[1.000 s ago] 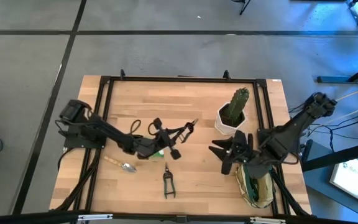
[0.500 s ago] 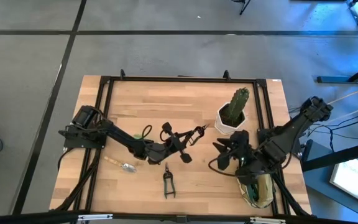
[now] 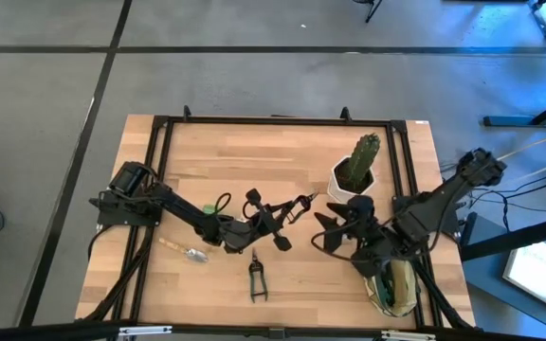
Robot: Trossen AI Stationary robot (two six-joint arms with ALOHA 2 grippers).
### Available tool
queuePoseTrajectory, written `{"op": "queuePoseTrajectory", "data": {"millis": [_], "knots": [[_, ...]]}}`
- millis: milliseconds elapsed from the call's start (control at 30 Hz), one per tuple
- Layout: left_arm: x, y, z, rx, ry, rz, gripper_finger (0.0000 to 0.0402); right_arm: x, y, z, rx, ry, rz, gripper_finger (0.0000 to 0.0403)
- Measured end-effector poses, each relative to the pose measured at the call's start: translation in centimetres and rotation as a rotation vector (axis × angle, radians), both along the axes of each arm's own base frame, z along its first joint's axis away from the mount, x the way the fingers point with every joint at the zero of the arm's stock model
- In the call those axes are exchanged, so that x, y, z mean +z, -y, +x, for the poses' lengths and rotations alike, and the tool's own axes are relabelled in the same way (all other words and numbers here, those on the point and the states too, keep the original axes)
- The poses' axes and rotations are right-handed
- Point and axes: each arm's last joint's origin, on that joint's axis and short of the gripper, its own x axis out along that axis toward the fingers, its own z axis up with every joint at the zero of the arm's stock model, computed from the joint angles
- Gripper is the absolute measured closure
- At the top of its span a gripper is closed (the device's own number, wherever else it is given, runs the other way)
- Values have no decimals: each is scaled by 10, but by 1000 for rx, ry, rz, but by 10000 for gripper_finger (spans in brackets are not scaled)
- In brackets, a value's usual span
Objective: Pick & Place Garden tools in Gardening bag
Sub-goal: Put the top grafting pruner into the side pocket of the white bag
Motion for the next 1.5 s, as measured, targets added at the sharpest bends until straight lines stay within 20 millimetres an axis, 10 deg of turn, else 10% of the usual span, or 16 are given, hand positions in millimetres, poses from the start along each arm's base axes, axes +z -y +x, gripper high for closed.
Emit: {"op": "queuePoseTrajectory", "data": {"millis": [733,1233,1500], "knots": [[-2,10,-4,-12,-9,-2,379,-7,10,39,-26,27,-50,147],[-2,14,-6,-5,-23,9,379,-18,16,50,1,-45,-29,248],[-4,15,-6,-13,-42,18,379,-18,16,51,42,-69,-5,368]]}}
